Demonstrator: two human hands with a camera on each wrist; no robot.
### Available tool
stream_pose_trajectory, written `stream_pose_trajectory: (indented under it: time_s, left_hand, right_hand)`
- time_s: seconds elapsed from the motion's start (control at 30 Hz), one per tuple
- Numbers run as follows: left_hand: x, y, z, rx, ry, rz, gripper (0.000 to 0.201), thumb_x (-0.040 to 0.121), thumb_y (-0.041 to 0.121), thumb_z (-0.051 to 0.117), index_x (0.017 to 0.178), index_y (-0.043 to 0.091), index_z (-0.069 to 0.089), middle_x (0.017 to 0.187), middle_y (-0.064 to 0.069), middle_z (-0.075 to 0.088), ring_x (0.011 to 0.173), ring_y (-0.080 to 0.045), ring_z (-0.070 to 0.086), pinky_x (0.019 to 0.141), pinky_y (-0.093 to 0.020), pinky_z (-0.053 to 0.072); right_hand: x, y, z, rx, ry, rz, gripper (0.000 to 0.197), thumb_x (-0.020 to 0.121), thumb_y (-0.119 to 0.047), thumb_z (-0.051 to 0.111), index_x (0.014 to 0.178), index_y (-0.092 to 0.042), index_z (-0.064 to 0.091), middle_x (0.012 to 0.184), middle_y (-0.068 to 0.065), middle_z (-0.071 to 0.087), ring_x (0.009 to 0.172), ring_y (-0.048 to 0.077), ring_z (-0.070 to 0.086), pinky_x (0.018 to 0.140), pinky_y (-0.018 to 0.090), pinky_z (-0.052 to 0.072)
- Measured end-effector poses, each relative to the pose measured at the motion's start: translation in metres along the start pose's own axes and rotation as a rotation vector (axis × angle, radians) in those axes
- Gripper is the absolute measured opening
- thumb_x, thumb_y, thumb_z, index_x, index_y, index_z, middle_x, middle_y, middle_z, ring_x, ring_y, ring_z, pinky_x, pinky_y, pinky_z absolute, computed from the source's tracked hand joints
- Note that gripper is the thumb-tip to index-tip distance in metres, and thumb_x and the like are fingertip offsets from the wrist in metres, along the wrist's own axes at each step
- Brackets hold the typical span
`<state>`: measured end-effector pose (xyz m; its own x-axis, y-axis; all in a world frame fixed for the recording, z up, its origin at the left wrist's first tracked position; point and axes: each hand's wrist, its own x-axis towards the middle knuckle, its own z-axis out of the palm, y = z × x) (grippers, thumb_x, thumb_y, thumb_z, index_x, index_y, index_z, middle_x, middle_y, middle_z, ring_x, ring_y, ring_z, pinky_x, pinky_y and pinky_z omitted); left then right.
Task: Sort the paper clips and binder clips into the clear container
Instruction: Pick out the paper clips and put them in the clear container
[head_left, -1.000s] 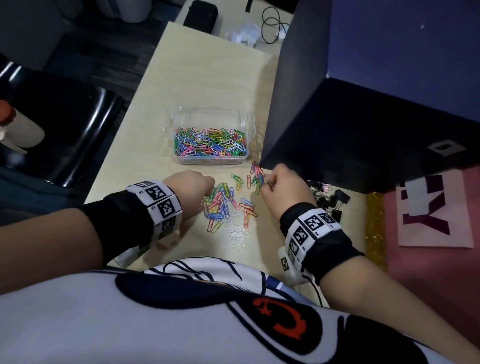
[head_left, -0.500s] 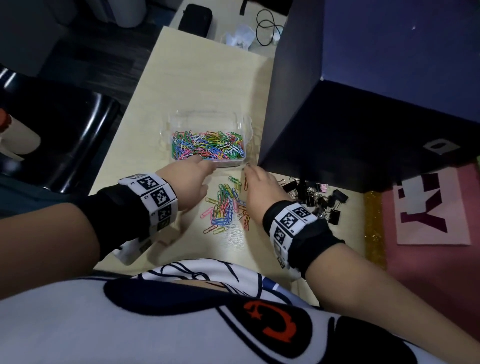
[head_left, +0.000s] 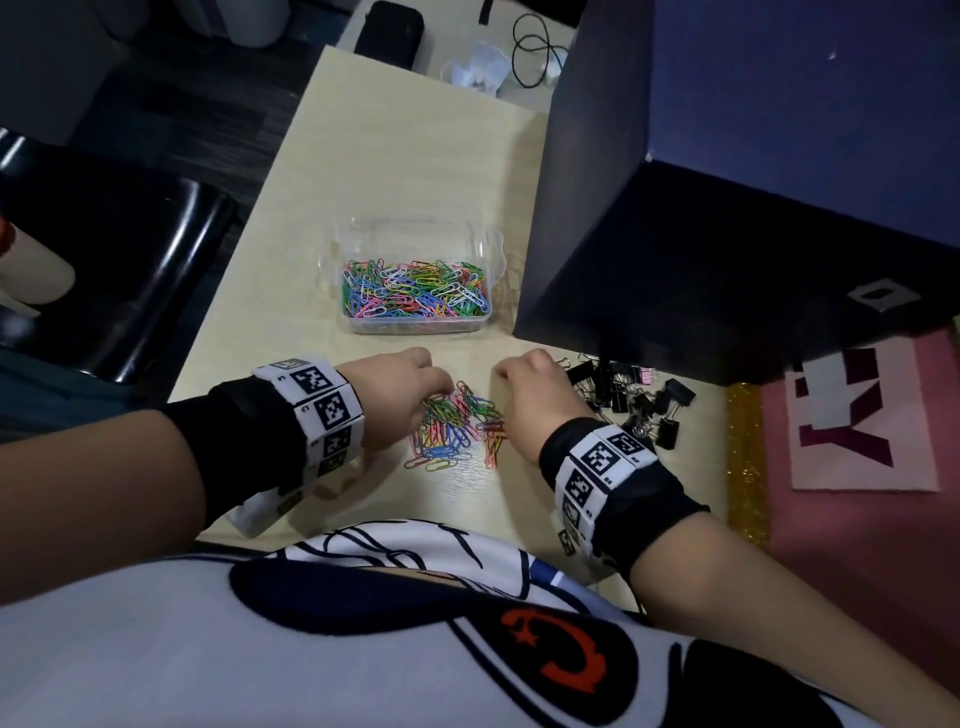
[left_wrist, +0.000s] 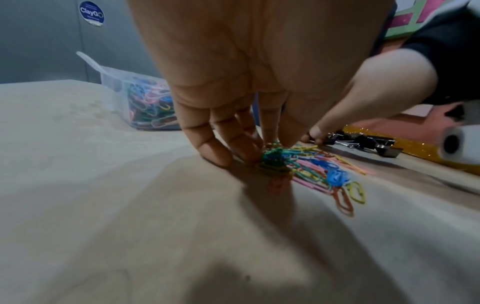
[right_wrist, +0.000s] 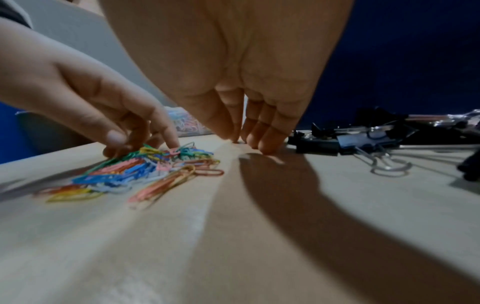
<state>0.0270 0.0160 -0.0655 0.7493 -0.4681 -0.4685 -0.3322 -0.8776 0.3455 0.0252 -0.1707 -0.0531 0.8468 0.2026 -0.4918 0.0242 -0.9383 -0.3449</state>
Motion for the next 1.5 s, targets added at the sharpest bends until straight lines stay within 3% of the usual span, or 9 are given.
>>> stream_pose_trajectory:
  time_s: [0.23, 0.47, 0.6, 0.73, 0.87, 1.07, 1.2, 1.4, 1.5]
  left_hand:
    - [0.001, -0.012, -0.025, -0.194, 0.278, -0.129, 0.061, 0.087, 0.017, 0.050, 0.141, 0.020, 0.024, 0.108, -0.006, 0.061, 0.095, -0.028, 0.059, 0.081, -0.034, 0.047]
    - [-0.004, -0.008, -0.020, -0.084, 0.226, -0.137, 0.050, 0.086, 0.019, 0.049, 0.134, 0.017, 0.035, 0.113, -0.010, 0.058, 0.102, -0.030, 0.058, 0.085, -0.035, 0.047]
    - [-0.016, -0.004, -0.008, -0.062, 0.188, -0.021, 0.066, 0.081, 0.025, 0.056, 0.140, 0.022, 0.027, 0.124, -0.007, 0.054, 0.109, -0.027, 0.056, 0.089, -0.035, 0.048]
    - [-0.021, -0.003, 0.003, 0.134, -0.039, -0.030, 0.082, 0.071, 0.042, 0.071, 0.138, 0.025, 0.028, 0.124, -0.004, 0.040, 0.112, -0.026, 0.050, 0.092, -0.036, 0.046]
    - [-0.015, 0.004, 0.003, 0.113, -0.029, -0.062, 0.054, 0.080, 0.036, 0.066, 0.125, 0.017, 0.043, 0.116, -0.009, 0.045, 0.103, -0.031, 0.056, 0.088, -0.038, 0.047]
    - [-0.009, 0.006, -0.002, 0.180, -0.031, -0.086, 0.030, 0.091, 0.030, 0.053, 0.115, 0.012, 0.051, 0.111, -0.011, 0.053, 0.103, -0.032, 0.057, 0.082, -0.038, 0.047]
    - [-0.010, 0.003, -0.004, 0.147, -0.013, -0.099, 0.029, 0.092, 0.032, 0.052, 0.114, 0.012, 0.053, 0.112, -0.010, 0.055, 0.106, -0.031, 0.056, 0.085, -0.038, 0.048]
    - [-0.017, 0.001, -0.019, 0.128, 0.112, -0.025, 0.023, 0.094, 0.030, 0.049, 0.108, 0.014, 0.059, 0.113, -0.007, 0.060, 0.105, -0.027, 0.056, 0.083, -0.032, 0.043]
    - [-0.021, -0.002, -0.036, 0.058, 0.211, -0.019, 0.021, 0.092, 0.027, 0.053, 0.106, 0.013, 0.061, 0.108, -0.007, 0.060, 0.102, -0.027, 0.056, 0.082, -0.032, 0.041]
  right_hand:
    - [0.001, -0.003, 0.002, 0.000, -0.057, 0.013, 0.039, 0.092, -0.006, 0.039, 0.127, -0.021, 0.050, 0.127, 0.004, 0.042, 0.118, 0.024, 0.046, 0.099, 0.034, 0.041]
    - [-0.007, -0.012, 0.009, -0.035, -0.092, -0.053, 0.038, 0.094, -0.025, 0.047, 0.131, -0.020, 0.045, 0.128, 0.007, 0.039, 0.118, 0.029, 0.046, 0.101, 0.041, 0.042]
    - [-0.011, -0.015, 0.006, -0.099, -0.109, 0.052, 0.068, 0.076, -0.045, 0.071, 0.131, -0.022, 0.040, 0.126, 0.006, 0.036, 0.115, 0.029, 0.048, 0.095, 0.039, 0.046]
    - [-0.017, -0.020, 0.012, -0.100, -0.140, 0.065, 0.089, 0.062, -0.046, 0.082, 0.132, -0.024, 0.032, 0.124, 0.005, 0.031, 0.106, 0.027, 0.053, 0.091, 0.038, 0.049]
    - [-0.015, -0.029, 0.022, -0.020, -0.096, -0.096, 0.059, 0.075, -0.029, 0.073, 0.125, -0.021, 0.043, 0.120, 0.007, 0.034, 0.103, 0.030, 0.053, 0.094, 0.039, 0.047]
    - [-0.007, -0.028, 0.022, 0.012, -0.046, -0.105, 0.030, 0.089, -0.012, 0.055, 0.119, -0.015, 0.054, 0.118, 0.010, 0.042, 0.100, 0.032, 0.055, 0.089, 0.036, 0.047]
    - [-0.004, -0.023, 0.013, 0.026, 0.001, -0.077, 0.022, 0.091, -0.014, 0.055, 0.112, -0.019, 0.062, 0.117, 0.007, 0.050, 0.095, 0.025, 0.058, 0.082, 0.024, 0.042]
    - [0.002, -0.026, -0.010, 0.089, 0.110, -0.069, 0.014, 0.087, -0.028, 0.066, 0.100, -0.022, 0.068, 0.108, -0.001, 0.056, 0.097, 0.016, 0.055, 0.085, 0.022, 0.039]
    - [0.008, -0.034, -0.024, 0.136, 0.193, -0.070, 0.012, 0.086, -0.027, 0.067, 0.097, -0.022, 0.068, 0.104, -0.001, 0.057, 0.093, 0.016, 0.054, 0.076, 0.019, 0.034]
